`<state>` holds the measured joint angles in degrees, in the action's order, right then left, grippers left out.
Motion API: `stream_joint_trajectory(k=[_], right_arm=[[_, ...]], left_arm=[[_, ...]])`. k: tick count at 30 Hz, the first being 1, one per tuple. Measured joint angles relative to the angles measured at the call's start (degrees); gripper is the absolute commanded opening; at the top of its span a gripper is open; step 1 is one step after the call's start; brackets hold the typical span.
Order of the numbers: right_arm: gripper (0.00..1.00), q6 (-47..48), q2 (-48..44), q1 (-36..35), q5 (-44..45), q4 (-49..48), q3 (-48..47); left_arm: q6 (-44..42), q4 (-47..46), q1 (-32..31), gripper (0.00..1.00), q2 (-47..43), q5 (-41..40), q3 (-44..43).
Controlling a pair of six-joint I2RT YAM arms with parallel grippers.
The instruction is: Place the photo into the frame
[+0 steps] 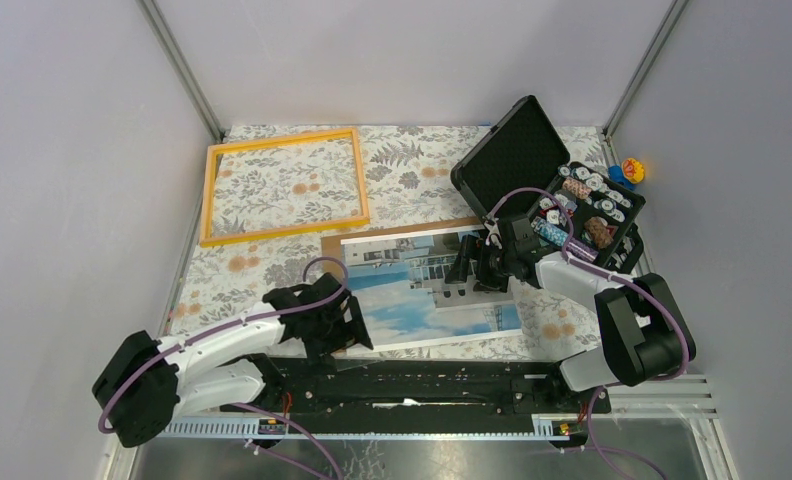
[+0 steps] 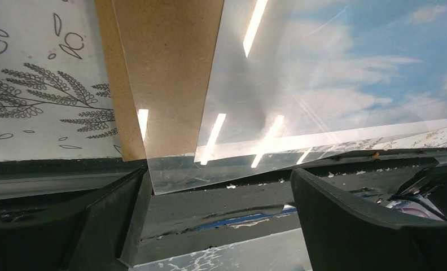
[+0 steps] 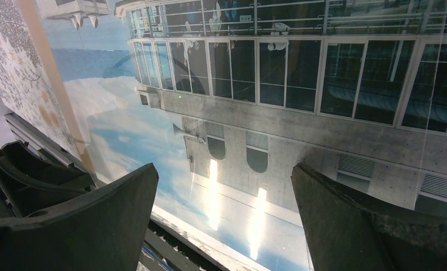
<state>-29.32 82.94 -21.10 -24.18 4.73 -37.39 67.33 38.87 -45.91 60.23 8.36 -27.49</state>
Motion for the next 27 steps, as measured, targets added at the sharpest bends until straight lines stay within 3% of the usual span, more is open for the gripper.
stream_joint_trajectory(k=[4,14,27], right_arm=[[0.97,0.0,0.0,0.0,0.1,-0.2,0.0],[0.97,0.6,0.0,0.1,1.0,-1.5,0.0],[0.97,0.6,0.0,0.1,1.1,-1.5,0.0]], left_arm=[[0.0,0.5,0.0,0.99,-1.9,0.0,0.0],[1.4,2.1,0.0,0.98,-16.5,-1.4,0.0],[3.1,1.8,0.0,0.91,-21.6,-3.3,0.0]])
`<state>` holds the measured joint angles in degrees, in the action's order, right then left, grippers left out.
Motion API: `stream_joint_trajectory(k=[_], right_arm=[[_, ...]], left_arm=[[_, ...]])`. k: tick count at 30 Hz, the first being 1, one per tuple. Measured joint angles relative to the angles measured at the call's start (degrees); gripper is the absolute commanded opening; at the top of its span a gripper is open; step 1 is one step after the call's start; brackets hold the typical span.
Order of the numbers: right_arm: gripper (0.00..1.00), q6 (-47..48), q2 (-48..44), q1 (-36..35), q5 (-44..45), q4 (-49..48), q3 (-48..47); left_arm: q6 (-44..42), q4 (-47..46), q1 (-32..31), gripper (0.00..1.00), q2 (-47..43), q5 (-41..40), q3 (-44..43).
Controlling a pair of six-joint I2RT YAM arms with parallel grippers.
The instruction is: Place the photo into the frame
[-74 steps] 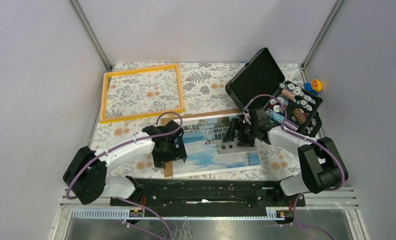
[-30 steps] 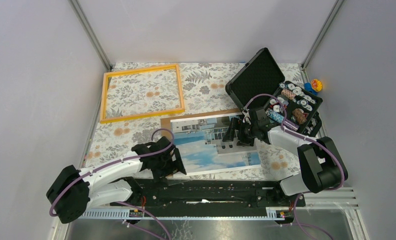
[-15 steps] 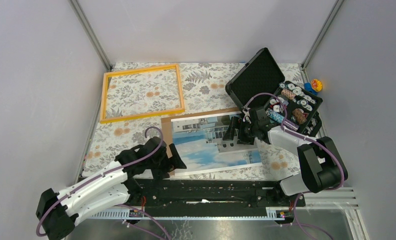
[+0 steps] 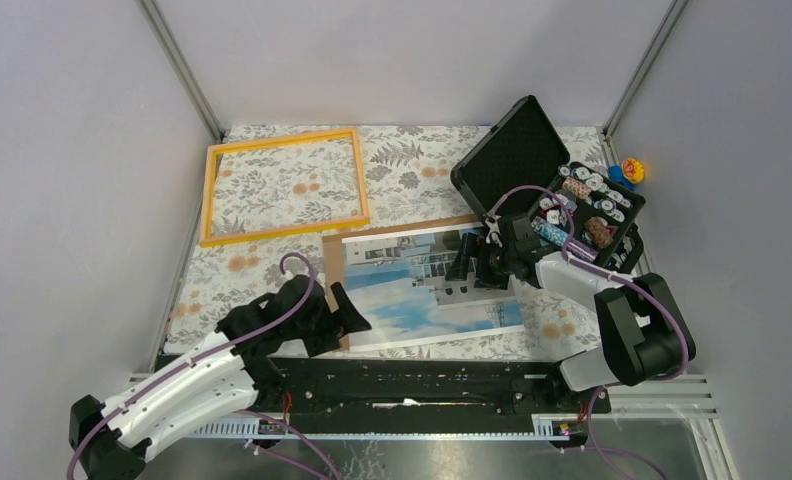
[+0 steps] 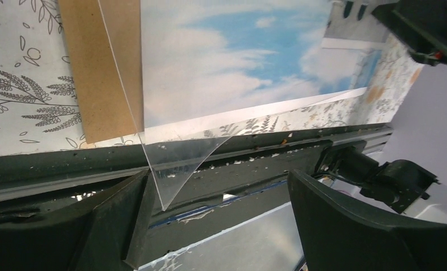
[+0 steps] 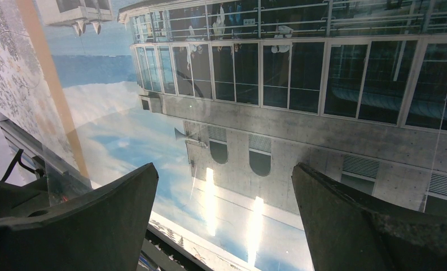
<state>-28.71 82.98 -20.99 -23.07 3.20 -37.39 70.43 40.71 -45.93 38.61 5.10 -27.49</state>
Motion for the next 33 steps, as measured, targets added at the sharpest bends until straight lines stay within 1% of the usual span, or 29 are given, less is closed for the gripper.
stream_joint_trajectory(k=[4,8,11,12,14,16,18,20,21,27,33], right_arm=[[0.97,0.0,0.0,0.0,0.0,0.0,0.0],[0.97,0.0,0.0,0.0,0.0,0.0,0.0],[0.97,0.0,0.0,0.0,-0.1,0.0,0.0],[0.97,0.0,0.0,0.0,-0.1,0.0,0.0],[0.97,0.0,0.0,0.0,-0.1,0.0,0.0],[0.97,0.0,0.0,0.0,-0.1,0.0,0.0],[0.97,0.0,0.0,0.0,-0.1,0.0,-0.1],[0.97,0.0,0.0,0.0,-0.1,0.1,-0.1],[0.97,0.0,0.0,0.0,-0.1,0.0,-0.1],[0.97,0.0,0.0,0.0,-0.1,0.1,-0.1],[0.98,0.0,-0.3,0.0,0.0,0.3,-0.1]], left_arm=[[0.7,0.0,0.0,0.89,-3.5,-1.6,0.0],[1.6,-0.2,0.0,0.83,-4.9,-3.1,-0.2],[1.8,0.1,0.0,0.69,-3.6,-3.7,-0.8],[1.9,0.2,0.0,0.66,-2.8,-3.8,-1.3],[1.5,0.2,0.0,0.65,-1.2,-4.2,-2.7],[1.4,0.1,0.0,0.58,-0.2,-4.8,-3.7],[1.4,0.1,0.0,0.55,-0.4,-5.3,-3.9],[1.4,-0.1,0.0,0.45,-0.5,-5.6,-3.9],[1.4,-0.1,0.0,0.42,-0.6,-5.7,-3.9],[1.4,-0.2,0.0,0.32,-0.6,-6.6,-3.9],[1.4,-0.1,0.0,0.12,-0.6,-7.0,-3.9]])
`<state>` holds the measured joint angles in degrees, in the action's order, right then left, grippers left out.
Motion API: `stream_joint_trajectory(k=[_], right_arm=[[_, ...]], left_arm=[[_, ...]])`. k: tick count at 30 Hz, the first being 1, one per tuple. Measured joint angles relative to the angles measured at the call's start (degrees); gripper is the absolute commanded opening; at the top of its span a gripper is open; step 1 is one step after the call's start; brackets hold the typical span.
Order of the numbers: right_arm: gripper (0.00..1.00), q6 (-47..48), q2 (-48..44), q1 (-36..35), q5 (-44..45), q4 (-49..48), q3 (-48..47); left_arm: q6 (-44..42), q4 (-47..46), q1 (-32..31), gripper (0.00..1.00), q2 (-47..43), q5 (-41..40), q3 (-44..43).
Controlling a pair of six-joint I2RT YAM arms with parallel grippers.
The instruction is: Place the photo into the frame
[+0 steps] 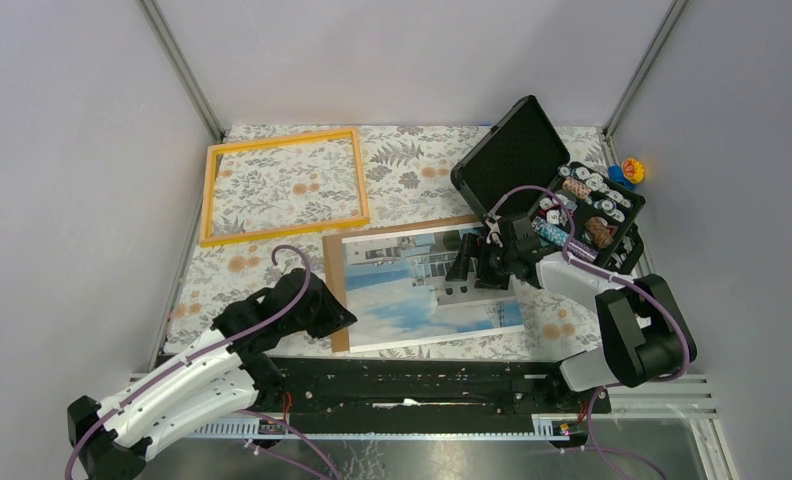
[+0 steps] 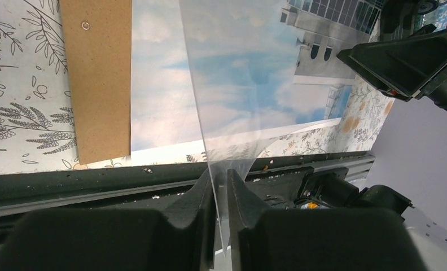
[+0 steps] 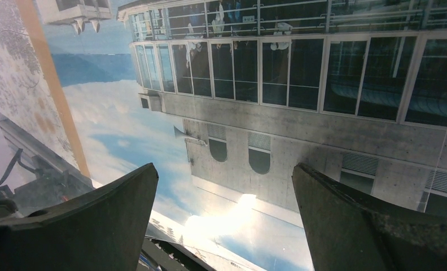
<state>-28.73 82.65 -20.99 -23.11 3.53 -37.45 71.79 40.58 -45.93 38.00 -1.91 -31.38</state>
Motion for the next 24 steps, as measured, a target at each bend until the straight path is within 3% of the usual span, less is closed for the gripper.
stream_joint_trajectory(k=[4,10,18,24], right_arm=[[0.98,0.0,-0.4,0.0,0.2,1.0,0.0],[0.98,0.7,-0.8,0.0,0.6,2.3,0.0],[1.00,3.1,-1.7,0.0,1.4,7.1,-1.9],[1.00,4.7,-3.8,0.0,1.4,9.2,-2.9]], left_arm=[[-0.6,-0.1,0.0,0.00,1.6,-0.1,0.0],[-4.4,3.5,0.0,0.00,9.6,-0.9,-5.5],[-11.6,8.9,-0.1,0.00,12.3,-4.4,-16.6],[-16.9,15.9,1.5,0.00,23.1,-11.3,-29.1]])
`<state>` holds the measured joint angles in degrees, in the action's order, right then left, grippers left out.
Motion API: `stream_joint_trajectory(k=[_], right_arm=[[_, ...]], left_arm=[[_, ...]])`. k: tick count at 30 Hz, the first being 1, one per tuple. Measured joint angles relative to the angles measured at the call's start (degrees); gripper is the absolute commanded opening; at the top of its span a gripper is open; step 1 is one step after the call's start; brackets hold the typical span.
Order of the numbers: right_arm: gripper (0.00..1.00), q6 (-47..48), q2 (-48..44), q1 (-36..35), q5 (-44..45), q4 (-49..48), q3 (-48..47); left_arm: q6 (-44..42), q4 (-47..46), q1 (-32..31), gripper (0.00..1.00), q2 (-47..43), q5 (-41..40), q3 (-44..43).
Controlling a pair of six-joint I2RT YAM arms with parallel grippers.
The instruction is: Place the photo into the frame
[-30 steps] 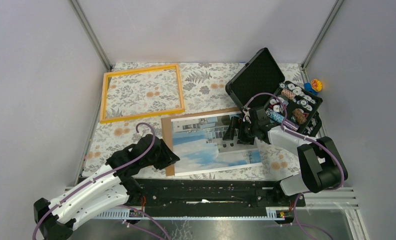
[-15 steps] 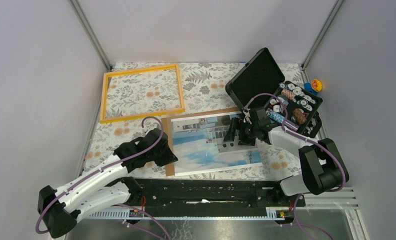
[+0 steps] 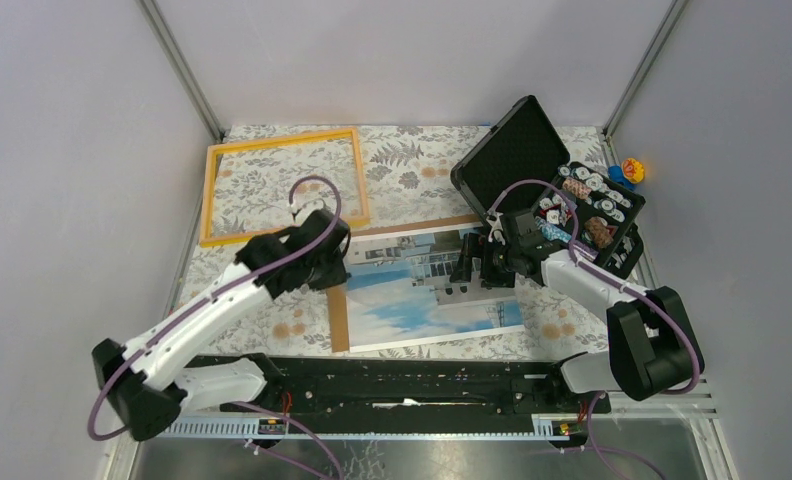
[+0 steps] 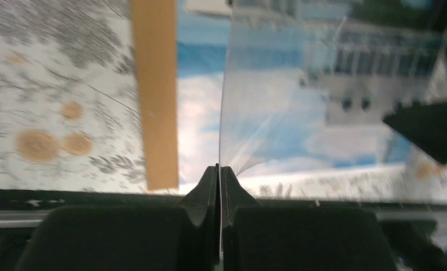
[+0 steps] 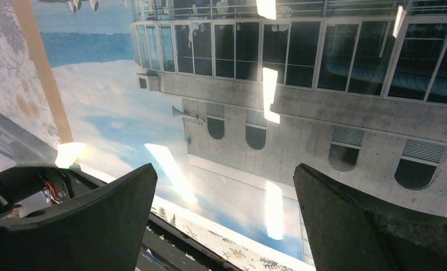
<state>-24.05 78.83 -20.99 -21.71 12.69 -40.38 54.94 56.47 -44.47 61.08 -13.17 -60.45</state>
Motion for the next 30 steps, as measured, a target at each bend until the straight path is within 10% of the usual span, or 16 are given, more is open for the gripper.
stream_joint_trajectory(k=[21,30], right_arm=[[1.00,-4.9,8.6,-6.6,-0.2,-8.7,-4.1],[1.00,-7.7,12.1,-6.7,-0.3,-10.5,-7.8]], left_arm=[[-23.5,-10.4,36.4,0.00,29.9,-8.2,-5.1],[-26.6,-11.1,44.9,0.53,31.3,-6.3,-5.2]])
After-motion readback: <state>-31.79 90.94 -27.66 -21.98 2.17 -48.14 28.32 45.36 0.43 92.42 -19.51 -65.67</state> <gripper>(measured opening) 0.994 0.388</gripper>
